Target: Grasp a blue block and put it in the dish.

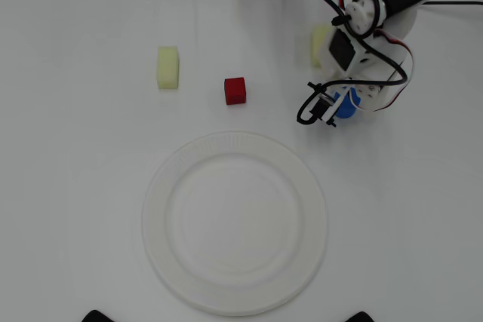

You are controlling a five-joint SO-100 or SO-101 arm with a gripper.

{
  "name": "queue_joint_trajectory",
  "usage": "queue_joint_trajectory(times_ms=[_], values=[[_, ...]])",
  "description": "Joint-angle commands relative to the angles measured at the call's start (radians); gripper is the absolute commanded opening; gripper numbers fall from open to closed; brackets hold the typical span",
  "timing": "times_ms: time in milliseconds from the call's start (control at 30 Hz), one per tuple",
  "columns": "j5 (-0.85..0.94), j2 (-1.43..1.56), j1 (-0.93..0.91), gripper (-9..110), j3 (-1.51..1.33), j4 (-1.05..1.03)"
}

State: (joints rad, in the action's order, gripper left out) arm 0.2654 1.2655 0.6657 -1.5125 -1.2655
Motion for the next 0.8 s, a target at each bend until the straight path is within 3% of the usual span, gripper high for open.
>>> queue_joint_trajectory(times_ms=[0,333,533,767], values=[[-0.005,0.006,-0.006,20,0.048,-0.005],[-0.014,-0.009,0.008,18,0.044,-0.005],[-0.029,-0.028,0.008,5,0.057,-0.003],[0.000,0.066,-0.037,2,0.060,-0.012]])
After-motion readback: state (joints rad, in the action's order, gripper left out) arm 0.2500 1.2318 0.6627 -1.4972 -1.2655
